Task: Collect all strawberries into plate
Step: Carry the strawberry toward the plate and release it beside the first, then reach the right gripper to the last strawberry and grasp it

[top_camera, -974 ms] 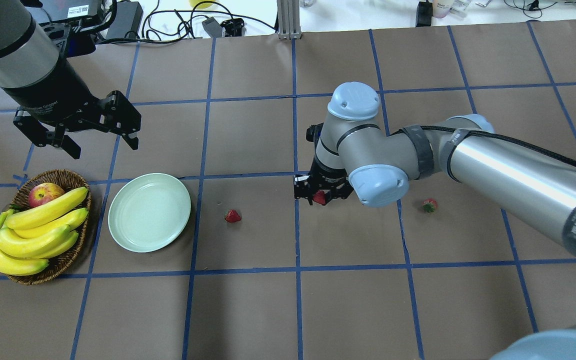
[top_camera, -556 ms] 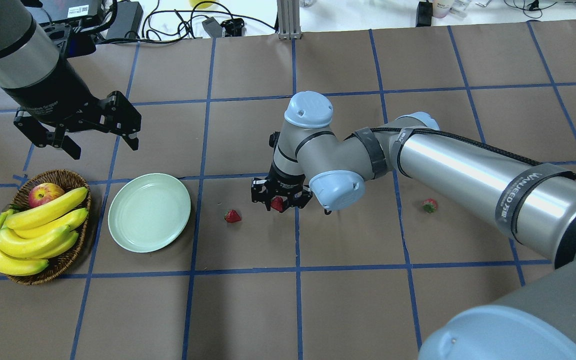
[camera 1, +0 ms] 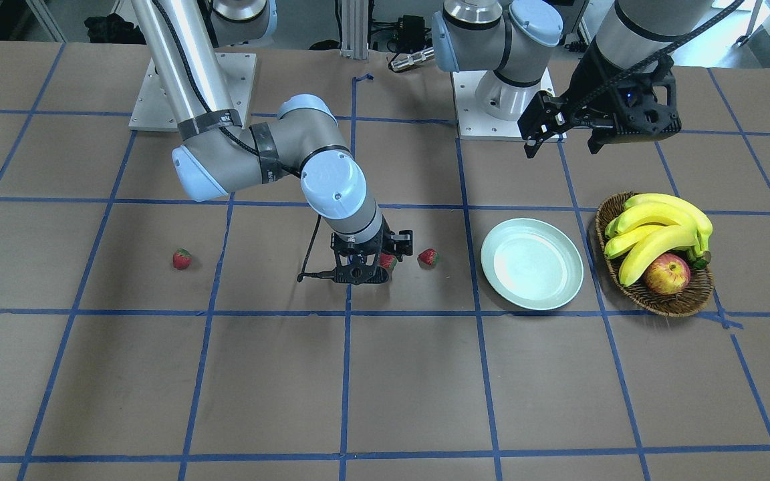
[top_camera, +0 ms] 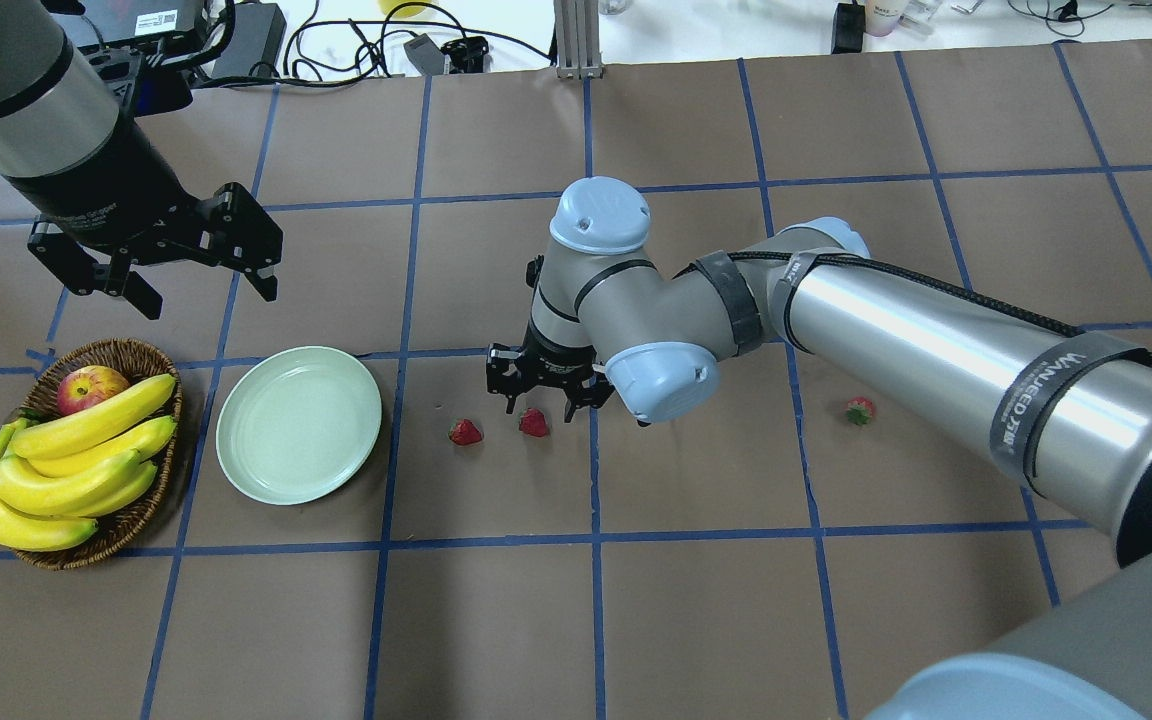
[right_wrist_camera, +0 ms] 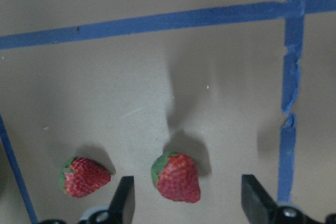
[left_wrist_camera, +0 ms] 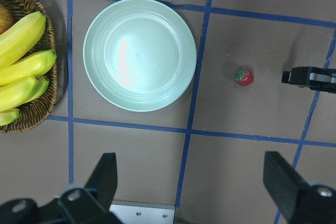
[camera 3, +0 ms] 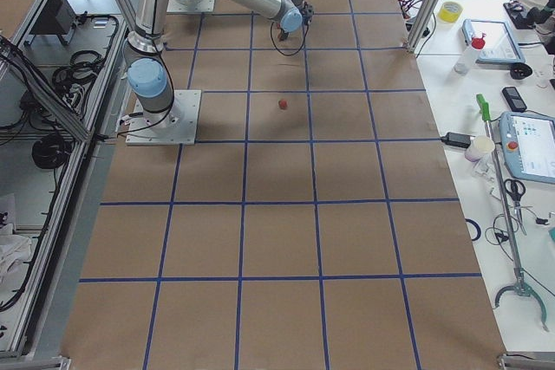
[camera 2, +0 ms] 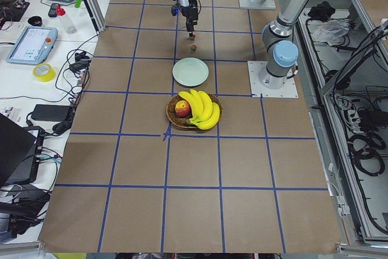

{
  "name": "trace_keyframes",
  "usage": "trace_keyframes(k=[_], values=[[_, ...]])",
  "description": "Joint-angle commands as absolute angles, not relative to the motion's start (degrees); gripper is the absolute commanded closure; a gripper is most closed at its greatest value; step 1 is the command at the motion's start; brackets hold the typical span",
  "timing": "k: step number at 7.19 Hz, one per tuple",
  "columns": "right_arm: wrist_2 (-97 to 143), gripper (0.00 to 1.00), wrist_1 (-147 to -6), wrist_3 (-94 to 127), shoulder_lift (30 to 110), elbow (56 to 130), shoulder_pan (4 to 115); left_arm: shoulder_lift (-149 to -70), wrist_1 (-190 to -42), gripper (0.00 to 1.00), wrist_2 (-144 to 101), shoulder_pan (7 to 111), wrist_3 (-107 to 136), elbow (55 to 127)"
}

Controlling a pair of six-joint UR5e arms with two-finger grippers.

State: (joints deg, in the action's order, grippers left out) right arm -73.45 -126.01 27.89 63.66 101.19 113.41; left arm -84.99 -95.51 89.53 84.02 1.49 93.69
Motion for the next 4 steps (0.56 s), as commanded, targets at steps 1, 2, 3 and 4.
trace_keyframes(k=[1,2,3,4], values=[[-76.6,0.00,-125.4,28.0,67.5,101.2,111.8,-85.0,-95.5,0.00,89.6,84.0,1.5,93.7],[-80.8,0.00,-124.9,27.0,69.4,101.7,108.4,-85.0,-95.5,0.00,89.6,84.0,1.5,93.7],[-84.1,0.00,-122.1,21.8,71.3,101.8,104.2,-85.0,-95.5,0.00,89.5,84.0,1.5,93.7],[-84.5,0.00,-119.6,19.1,72.8,101.9,100.5,-85.0,-95.5,0.00,89.6,84.0,1.5,93.7]])
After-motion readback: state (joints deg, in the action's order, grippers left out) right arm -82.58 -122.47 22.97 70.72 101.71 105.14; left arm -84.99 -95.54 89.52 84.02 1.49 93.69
